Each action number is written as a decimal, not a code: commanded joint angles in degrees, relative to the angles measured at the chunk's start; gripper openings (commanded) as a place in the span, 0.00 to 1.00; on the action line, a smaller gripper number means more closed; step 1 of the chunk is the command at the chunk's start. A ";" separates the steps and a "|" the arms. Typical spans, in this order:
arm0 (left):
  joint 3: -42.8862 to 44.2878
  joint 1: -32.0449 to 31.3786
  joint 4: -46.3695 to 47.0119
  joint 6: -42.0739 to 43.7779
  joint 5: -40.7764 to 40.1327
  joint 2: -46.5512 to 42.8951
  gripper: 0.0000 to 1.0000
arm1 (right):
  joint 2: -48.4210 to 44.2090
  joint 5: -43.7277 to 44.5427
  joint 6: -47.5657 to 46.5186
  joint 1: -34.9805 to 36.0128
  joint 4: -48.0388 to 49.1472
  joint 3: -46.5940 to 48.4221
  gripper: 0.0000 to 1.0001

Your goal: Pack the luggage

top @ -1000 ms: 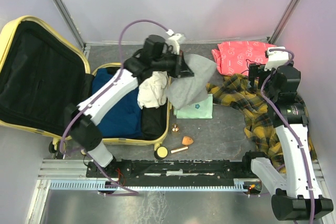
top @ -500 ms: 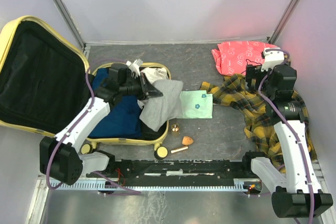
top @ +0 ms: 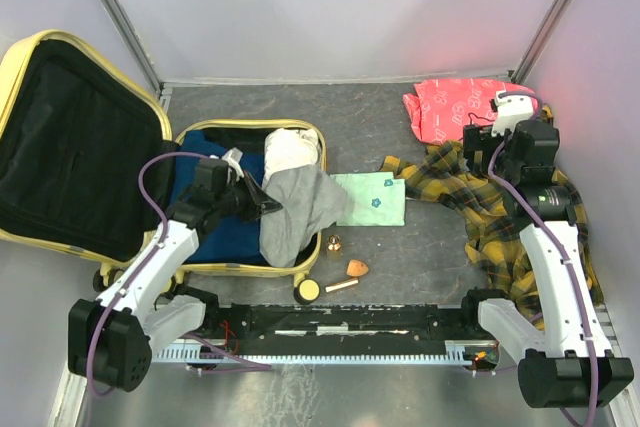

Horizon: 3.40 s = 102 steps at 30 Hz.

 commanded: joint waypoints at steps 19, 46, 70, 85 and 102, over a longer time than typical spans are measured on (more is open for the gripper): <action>-6.96 -11.26 5.72 9.23 -20.97 3.68 0.03 | 0.93 -2.76 -0.06 -0.21 2.23 1.21 0.99; 21.80 -15.65 -8.89 50.68 -6.94 9.51 0.47 | 0.39 -5.87 0.06 -0.22 2.15 1.25 1.00; 20.76 -13.92 -2.75 50.37 -9.44 33.08 0.37 | 6.27 -20.69 1.24 -0.22 -4.87 2.96 0.97; 35.96 -10.68 -9.93 51.32 -4.19 24.10 0.75 | 18.41 -34.68 18.29 1.62 -3.71 -6.91 0.81; 37.65 -10.58 -8.94 50.56 -11.37 22.26 0.77 | 34.29 -15.81 28.16 16.09 14.31 -13.20 0.78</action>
